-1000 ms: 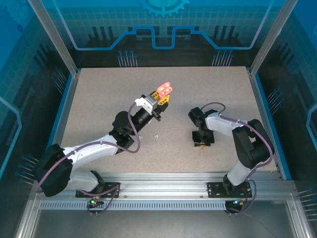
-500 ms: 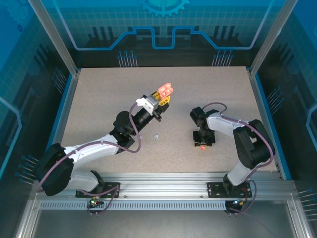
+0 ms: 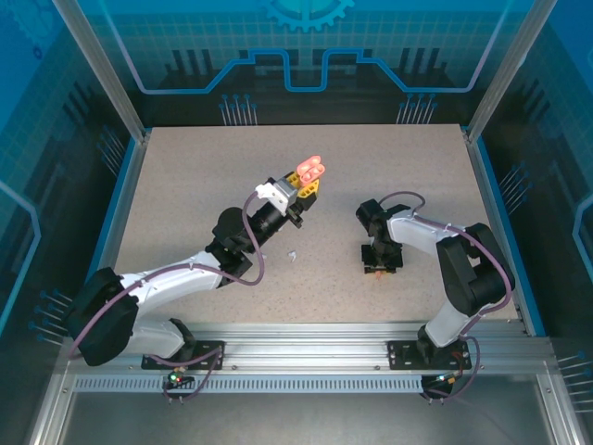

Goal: Insert wireless bluetooth earbuds into charging case

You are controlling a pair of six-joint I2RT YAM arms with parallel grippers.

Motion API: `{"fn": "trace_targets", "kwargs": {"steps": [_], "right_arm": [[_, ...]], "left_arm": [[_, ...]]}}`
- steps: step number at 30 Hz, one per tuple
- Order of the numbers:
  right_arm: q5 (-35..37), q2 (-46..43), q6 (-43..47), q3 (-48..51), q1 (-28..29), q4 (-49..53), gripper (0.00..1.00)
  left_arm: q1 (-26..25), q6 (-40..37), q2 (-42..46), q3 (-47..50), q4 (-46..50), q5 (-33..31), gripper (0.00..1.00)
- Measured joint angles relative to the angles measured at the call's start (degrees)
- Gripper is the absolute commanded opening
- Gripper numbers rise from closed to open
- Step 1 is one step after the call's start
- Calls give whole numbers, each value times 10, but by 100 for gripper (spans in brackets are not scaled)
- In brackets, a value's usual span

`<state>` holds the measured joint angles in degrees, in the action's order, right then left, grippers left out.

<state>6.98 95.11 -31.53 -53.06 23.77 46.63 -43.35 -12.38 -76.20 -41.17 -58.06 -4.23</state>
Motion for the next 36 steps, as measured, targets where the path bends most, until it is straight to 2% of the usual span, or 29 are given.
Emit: {"fn": "trace_targets", "kwargs": {"steps": [6,17,26,36], "right_arm": [[-6,0,12,0,-3,-2,25],[3,-26,21,-1,-13,-13,24],[0,-141,35,-17,-13,-14,25],[5,-291,84,-121,-13,-71,27]], "left_arm": [[0,0,-6,-6,0,1,0],[0,0,-7,-6,4,2,0],[0,-1,-7,-6,4,13,0],[0,-16,-23,-14,2,33,0]]}}
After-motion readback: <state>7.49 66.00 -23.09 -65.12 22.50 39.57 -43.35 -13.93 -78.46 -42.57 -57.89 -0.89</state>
